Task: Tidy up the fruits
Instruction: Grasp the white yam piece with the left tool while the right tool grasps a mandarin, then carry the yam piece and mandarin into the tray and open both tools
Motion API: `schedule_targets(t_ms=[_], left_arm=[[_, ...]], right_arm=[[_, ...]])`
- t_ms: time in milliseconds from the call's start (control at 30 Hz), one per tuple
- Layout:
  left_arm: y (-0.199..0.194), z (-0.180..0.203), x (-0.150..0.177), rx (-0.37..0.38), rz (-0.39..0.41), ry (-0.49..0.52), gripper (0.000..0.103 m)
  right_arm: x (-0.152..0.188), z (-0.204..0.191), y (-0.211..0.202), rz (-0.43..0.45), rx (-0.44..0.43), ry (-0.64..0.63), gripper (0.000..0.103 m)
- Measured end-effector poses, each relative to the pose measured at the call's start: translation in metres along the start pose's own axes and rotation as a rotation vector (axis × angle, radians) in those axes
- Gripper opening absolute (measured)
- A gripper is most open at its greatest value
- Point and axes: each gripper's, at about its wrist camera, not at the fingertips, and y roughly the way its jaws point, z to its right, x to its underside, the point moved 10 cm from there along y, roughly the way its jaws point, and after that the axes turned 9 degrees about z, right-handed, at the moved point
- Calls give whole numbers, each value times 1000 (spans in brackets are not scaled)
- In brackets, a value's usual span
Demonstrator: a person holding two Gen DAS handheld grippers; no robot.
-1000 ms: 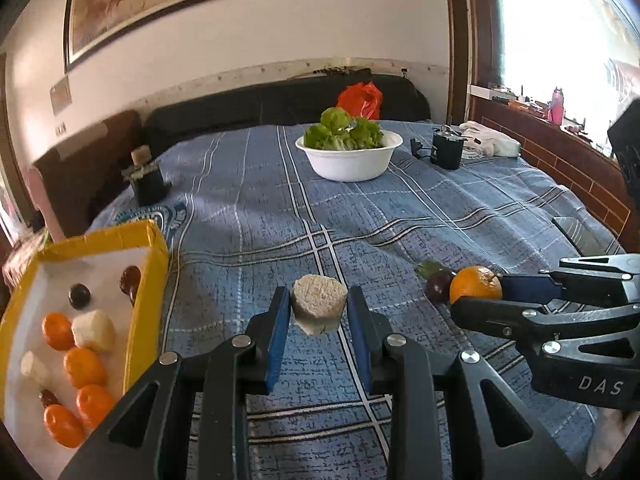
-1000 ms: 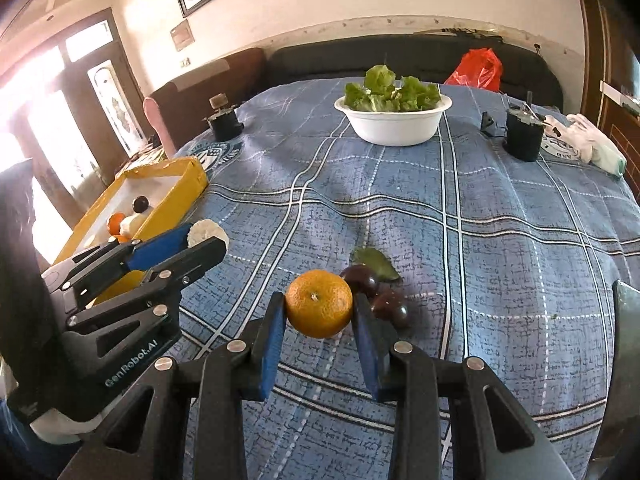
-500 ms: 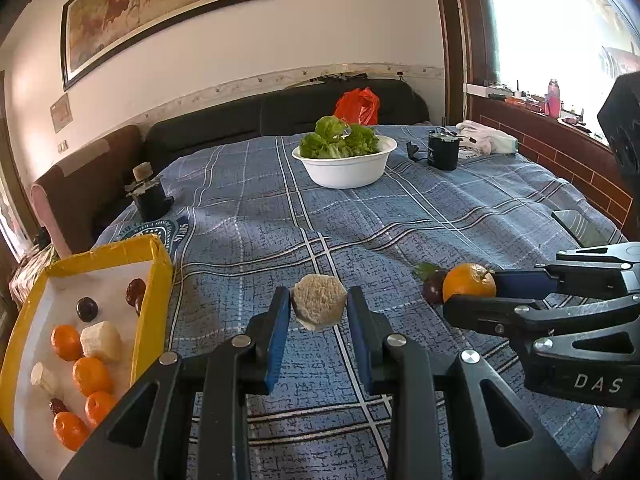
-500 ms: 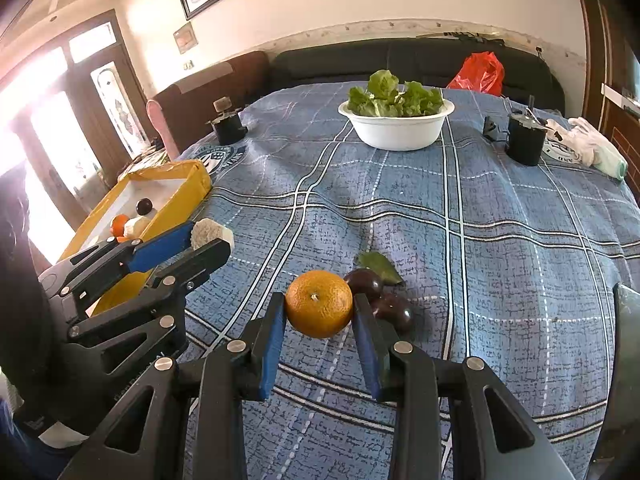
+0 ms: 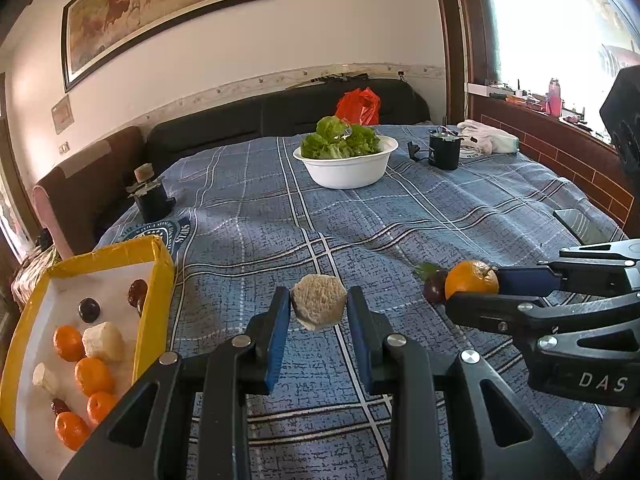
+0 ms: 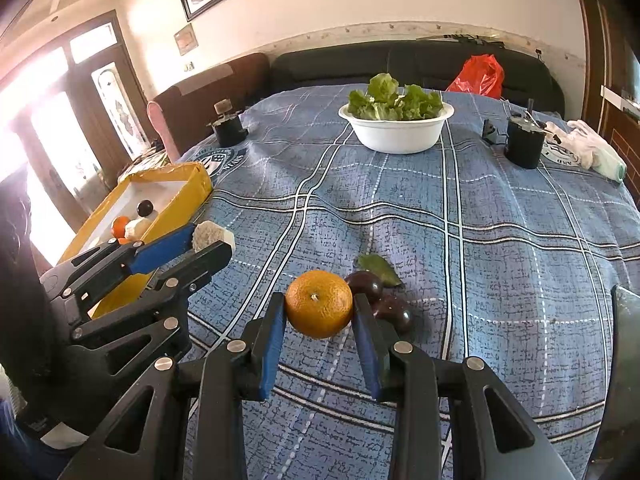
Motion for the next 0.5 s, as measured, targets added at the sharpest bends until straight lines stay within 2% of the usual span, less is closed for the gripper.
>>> schedule_targets(t_ms=[500], left_arm=[[0, -1, 1, -2, 2, 0, 28]], right_arm=[[-1, 0, -1, 3, 2, 0, 37]])
